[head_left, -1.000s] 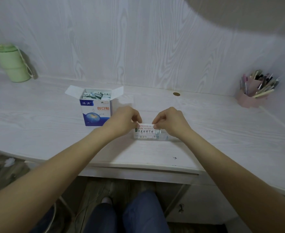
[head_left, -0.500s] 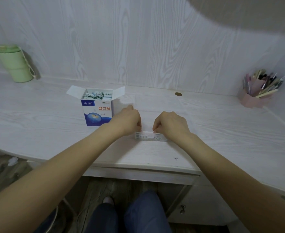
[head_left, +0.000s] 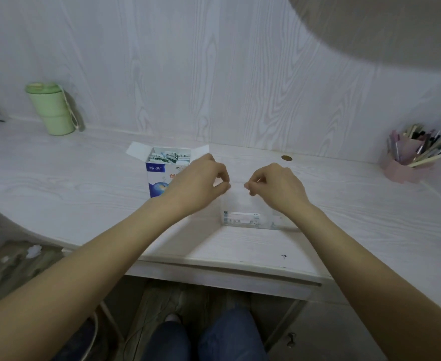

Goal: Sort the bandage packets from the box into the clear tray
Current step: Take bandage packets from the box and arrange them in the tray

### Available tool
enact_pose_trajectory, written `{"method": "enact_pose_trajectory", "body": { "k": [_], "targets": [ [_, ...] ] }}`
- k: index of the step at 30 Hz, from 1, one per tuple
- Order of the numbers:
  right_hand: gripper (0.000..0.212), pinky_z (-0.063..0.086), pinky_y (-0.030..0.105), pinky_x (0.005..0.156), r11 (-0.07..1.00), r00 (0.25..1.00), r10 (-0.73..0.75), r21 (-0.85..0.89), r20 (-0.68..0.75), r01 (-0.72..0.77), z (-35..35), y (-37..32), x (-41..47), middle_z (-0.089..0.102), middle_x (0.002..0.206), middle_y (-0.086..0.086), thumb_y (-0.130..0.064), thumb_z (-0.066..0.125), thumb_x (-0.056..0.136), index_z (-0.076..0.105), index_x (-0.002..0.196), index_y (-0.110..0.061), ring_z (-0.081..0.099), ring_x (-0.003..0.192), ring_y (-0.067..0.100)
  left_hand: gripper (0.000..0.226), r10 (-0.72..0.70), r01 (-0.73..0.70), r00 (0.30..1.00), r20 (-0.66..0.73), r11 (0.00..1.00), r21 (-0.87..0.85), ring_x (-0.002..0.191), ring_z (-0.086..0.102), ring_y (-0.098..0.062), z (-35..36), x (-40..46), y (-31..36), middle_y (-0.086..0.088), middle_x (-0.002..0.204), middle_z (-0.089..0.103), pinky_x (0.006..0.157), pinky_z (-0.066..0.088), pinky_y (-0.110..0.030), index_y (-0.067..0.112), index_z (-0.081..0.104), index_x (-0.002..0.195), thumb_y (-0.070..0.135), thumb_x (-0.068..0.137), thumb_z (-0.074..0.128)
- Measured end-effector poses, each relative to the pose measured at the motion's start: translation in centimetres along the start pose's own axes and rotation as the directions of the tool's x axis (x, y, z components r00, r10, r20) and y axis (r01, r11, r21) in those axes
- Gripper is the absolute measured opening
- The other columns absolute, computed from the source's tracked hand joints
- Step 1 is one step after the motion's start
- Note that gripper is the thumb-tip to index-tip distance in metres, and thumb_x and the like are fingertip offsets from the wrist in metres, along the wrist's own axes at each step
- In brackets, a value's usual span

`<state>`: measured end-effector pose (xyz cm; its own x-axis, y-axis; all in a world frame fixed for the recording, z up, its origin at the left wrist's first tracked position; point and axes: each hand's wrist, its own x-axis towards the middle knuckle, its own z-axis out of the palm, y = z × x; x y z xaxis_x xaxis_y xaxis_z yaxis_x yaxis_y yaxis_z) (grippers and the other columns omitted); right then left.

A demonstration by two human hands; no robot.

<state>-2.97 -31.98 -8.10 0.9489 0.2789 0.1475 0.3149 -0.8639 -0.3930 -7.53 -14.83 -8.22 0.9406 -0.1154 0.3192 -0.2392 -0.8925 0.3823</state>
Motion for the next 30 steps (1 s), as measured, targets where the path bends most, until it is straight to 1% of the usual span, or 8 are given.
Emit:
{"method": "enact_pose_trajectory", "body": {
  "k": [4, 8, 13, 16, 18, 21, 25, 30],
  "targets": [
    [0.016, 0.040, 0.015, 0.062, 0.961, 0.981, -0.134, 0.223, -0.138, 0.163, 0.0, -3.0, 1.3, 0.068, 0.082, -0.008, -0.018, 0.058, 0.091, 0.073, 0.089, -0.014, 0.056, 0.073, 0.005, 0.023, -0.058, 0.057, 0.984, -0.169, 0.998, -0.007, 0.097, 0.052, -0.015, -2.6, -0.6, -2.2, -0.002, 0.115, 0.049, 0.083, 0.045, -0.031, 0.014, 0.061, 0.114, 0.022, 0.093, 0.055],
    [0.018, 0.037, 0.013, 0.075, 0.928, 0.936, -0.283, 0.185, -0.207, 0.322, 0.4, -6.6, 3.1, 0.069, 0.101, -0.002, -0.013, 0.056, 0.093, 0.072, 0.100, -0.011, 0.054, 0.085, 0.005, 0.027, -0.159, 0.168, 0.971, -0.180, 0.985, 0.038, 0.111, 0.052, -0.022, -4.9, -0.1, -5.9, -0.008, 0.123, 0.050, 0.089, 0.045, -0.033, 0.011, 0.060, 0.120, 0.016, 0.095, 0.052],
    [0.014, 0.038, 0.014, 0.057, 0.946, 0.953, -0.304, 0.111, -0.013, 0.304, 1.2, -9.7, 5.7, 0.071, 0.090, 0.007, -0.003, 0.059, 0.086, 0.072, 0.092, -0.005, 0.055, 0.076, 0.012, 0.049, -0.137, 0.137, 0.990, 0.026, 0.991, 0.013, 0.127, 0.043, -0.022, -6.2, 1.0, -9.0, -0.006, 0.141, 0.045, 0.097, 0.031, -0.022, 0.011, 0.047, 0.136, 0.022, 0.090, 0.063],
    [0.011, 0.036, 0.007, 0.046, 0.960, 0.958, -0.273, 0.095, 0.083, 0.265, 1.3, -10.5, 6.7, 0.066, 0.077, 0.006, -0.001, 0.063, 0.082, 0.073, 0.085, -0.004, 0.055, 0.067, 0.012, 0.067, -0.168, 0.190, 0.968, 0.185, 0.976, -0.109, 0.131, 0.041, -0.016, -6.7, 1.8, -10.2, 0.001, 0.146, 0.042, 0.093, 0.031, -0.016, 0.016, 0.037, 0.143, 0.023, 0.085, 0.069],
    [0.006, 0.036, 0.005, 0.044, 0.959, 0.953, -0.276, 0.095, 0.122, 0.265, 1.2, -10.9, 7.1, 0.064, 0.073, 0.004, -0.006, 0.069, 0.081, 0.074, 0.084, -0.005, 0.054, 0.063, 0.009, 0.069, -0.166, 0.183, 0.953, 0.253, 0.982, -0.046, 0.128, 0.045, -0.016, -6.6, 2.5, -10.9, 0.000, 0.142, 0.047, 0.095, 0.034, -0.019, 0.015, 0.041, 0.141, 0.024, 0.081, 0.073],
    [0.006, 0.040, 0.011, 0.049, 0.960, 0.947, -0.281, 0.069, 0.157, 0.273, 1.2, -11.3, 7.5, 0.064, 0.073, 0.003, -0.011, 0.072, 0.080, 0.074, 0.084, -0.007, 0.056, 0.066, 0.009, 0.060, -0.141, 0.131, 0.959, 0.247, 0.990, 0.057, 0.124, 0.048, -0.019, -6.2, 2.9, -11.5, -0.002, 0.138, 0.051, 0.099, 0.035, -0.024, 0.013, 0.053, 0.132, 0.025, 0.078, 0.077],
    [0.008, 0.044, 0.018, 0.054, 0.962, 0.941, -0.273, 0.044, 0.198, 0.270, 1.6, -11.9, 8.0, 0.065, 0.074, 0.002, -0.009, 0.069, 0.083, 0.073, 0.087, -0.004, 0.057, 0.067, 0.010, 0.057, -0.101, 0.088, 0.970, 0.220, 0.994, 0.072, 0.124, 0.047, -0.018, -5.9, 3.0, -12.1, 0.001, 0.138, 0.050, 0.090, 0.032, -0.019, 0.015, 0.058, 0.127, 0.026, 0.076, 0.078],
    [0.017, 0.037, 0.018, 0.051, 0.958, 0.929, -0.268, -0.032, 0.254, 0.285, 2.1, -11.9, 8.1, 0.062, 0.074, 0.003, -0.012, 0.058, 0.091, 0.065, 0.087, 0.003, 0.053, 0.067, 0.014, 0.056, -0.099, 0.084, 0.975, 0.197, 0.993, 0.081, 0.112, 0.052, -0.018, -5.9, 3.5, -12.0, -0.001, 0.125, 0.057, 0.086, 0.038, -0.022, 0.017, 0.061, 0.123, 0.027, 0.072, 0.081]
  ]
}}
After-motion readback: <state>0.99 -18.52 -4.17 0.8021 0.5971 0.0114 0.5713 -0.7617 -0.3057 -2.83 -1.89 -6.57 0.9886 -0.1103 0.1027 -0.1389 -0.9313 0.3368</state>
